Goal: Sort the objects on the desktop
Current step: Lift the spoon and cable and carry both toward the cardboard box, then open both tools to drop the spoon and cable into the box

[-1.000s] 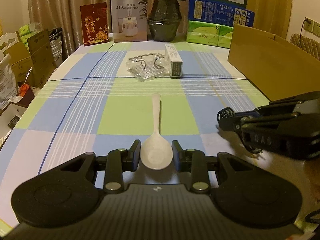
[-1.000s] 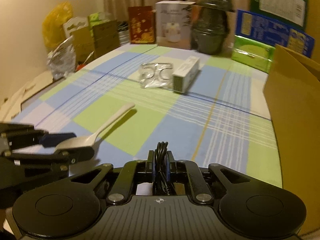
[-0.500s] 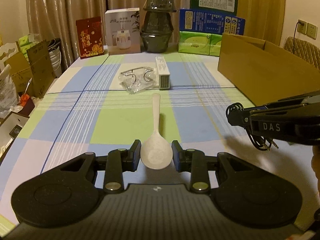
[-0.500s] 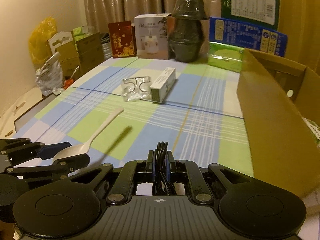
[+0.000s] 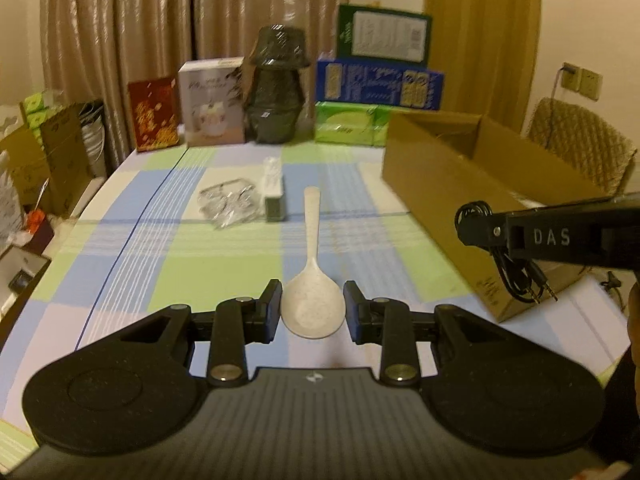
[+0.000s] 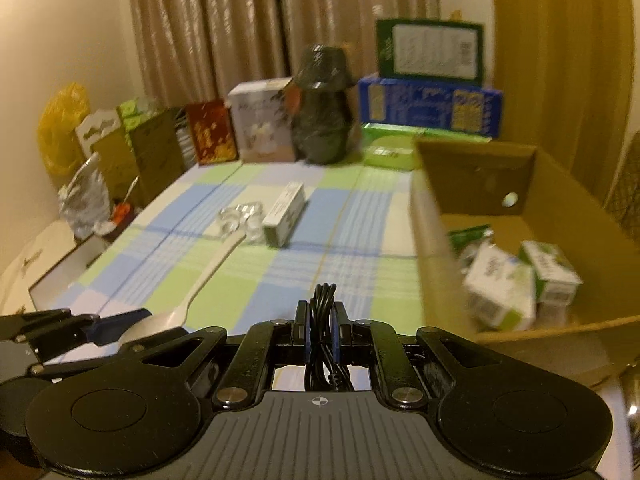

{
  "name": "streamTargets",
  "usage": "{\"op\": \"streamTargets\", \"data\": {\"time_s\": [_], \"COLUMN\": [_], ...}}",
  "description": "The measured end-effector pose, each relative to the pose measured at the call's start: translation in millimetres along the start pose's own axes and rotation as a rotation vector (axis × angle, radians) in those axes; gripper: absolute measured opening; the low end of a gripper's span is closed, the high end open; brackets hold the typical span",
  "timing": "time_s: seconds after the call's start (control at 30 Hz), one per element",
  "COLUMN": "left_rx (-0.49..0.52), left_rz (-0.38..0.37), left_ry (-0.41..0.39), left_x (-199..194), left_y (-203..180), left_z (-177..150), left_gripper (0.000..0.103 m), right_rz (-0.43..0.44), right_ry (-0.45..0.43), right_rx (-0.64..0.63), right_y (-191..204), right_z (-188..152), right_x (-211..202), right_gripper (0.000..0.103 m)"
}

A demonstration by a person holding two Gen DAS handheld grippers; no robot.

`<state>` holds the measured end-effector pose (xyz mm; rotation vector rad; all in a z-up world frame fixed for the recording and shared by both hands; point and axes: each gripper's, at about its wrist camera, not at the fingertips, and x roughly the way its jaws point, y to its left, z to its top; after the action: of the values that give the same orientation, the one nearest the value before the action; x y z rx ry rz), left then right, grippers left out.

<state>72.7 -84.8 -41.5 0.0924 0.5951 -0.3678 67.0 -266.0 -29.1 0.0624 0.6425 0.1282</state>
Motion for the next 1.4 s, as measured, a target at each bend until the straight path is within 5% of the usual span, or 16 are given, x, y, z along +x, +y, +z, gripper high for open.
{"op": "streamTargets", "data": {"time_s": [0.8,1.4], "left_rx": [0.125,0.131], "left_rz": [-0.158,-0.214], "left_ry": [-0.043,-0.034], "left_x": [-18,13], "left_y": [-116,-167], "left_z": [57,92], "left_gripper": [0.027,0.027], "right_rz": [-0.204,-0.231], "right_ry": [-0.142,-0.126], "right_rx": [0.093,0.107], "right_y": [-111,-172], "right_z": [24,40], "right_x": [-95,-91], "right_gripper": [0.007,0.007]}}
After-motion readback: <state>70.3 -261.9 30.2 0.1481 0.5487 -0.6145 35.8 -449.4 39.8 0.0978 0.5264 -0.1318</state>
